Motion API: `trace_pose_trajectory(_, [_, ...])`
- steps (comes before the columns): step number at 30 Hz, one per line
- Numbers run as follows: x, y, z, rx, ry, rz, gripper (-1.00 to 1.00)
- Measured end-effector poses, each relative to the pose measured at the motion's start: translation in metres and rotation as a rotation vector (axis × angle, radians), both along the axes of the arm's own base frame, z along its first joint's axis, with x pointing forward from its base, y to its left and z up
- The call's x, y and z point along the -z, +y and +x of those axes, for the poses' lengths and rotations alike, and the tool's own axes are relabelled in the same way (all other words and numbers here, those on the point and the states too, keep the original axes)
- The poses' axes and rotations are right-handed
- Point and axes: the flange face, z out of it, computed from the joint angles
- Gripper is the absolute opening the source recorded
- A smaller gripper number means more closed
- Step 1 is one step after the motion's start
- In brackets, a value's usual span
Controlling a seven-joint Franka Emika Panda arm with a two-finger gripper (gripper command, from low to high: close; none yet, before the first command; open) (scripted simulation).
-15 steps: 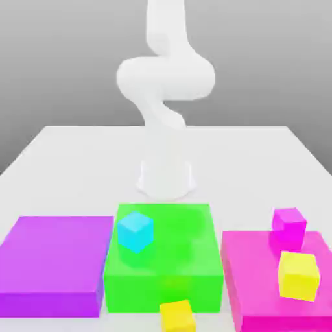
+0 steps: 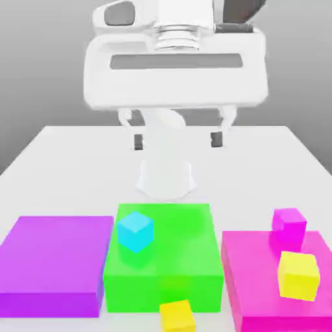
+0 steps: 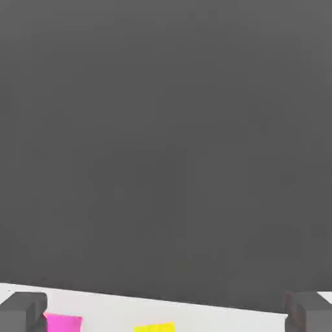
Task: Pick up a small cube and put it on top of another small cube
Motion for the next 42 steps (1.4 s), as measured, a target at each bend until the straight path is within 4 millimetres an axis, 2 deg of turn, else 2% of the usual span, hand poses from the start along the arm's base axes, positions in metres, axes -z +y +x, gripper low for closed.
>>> trace_pose_trajectory(5, [0.094,0.005,0.008,-0.04,0.132,-0.018,0.0])
trace_pose_trajectory(11, [0.205,0.006,-0.006,-0.083,0.291,-0.043,0.0])
trace_pose_trajectory(16, [0.277,0.007,-0.01,-0.092,0.322,-0.049,0.0])
trace_pose_trajectory(17, [0.287,0.007,-0.011,-0.092,0.323,-0.049,-1.0])
trace_pose_trajectory(22, [0.287,0.007,-0.011,-0.091,0.323,-0.049,-1.0])
trace_pose_trajectory(23, [0.292,0.007,-0.011,-0.092,0.324,-0.049,-1.0])
trace_pose_trajectory(24, [0.288,0.007,-0.011,-0.092,0.324,-0.049,-1.0])
trace_pose_trajectory(28, [0.243,0.007,-0.01,-0.092,0.324,-0.049,-1.0])
trace_pose_trajectory(30, [0.213,0.02,0.0,-0.114,0.283,-0.042,-1.0])
trace_pose_trajectory(32, [0.187,0.019,-0.002,-0.07,0.266,-0.021,-1.0])
trace_pose_trajectory(37, [0.138,-0.007,-0.028,0.133,0.269,0.036,-1.0])
trace_pose_trajectory(42, [0.099,-0.028,-0.064,0.334,0.274,0.076,-1.0])
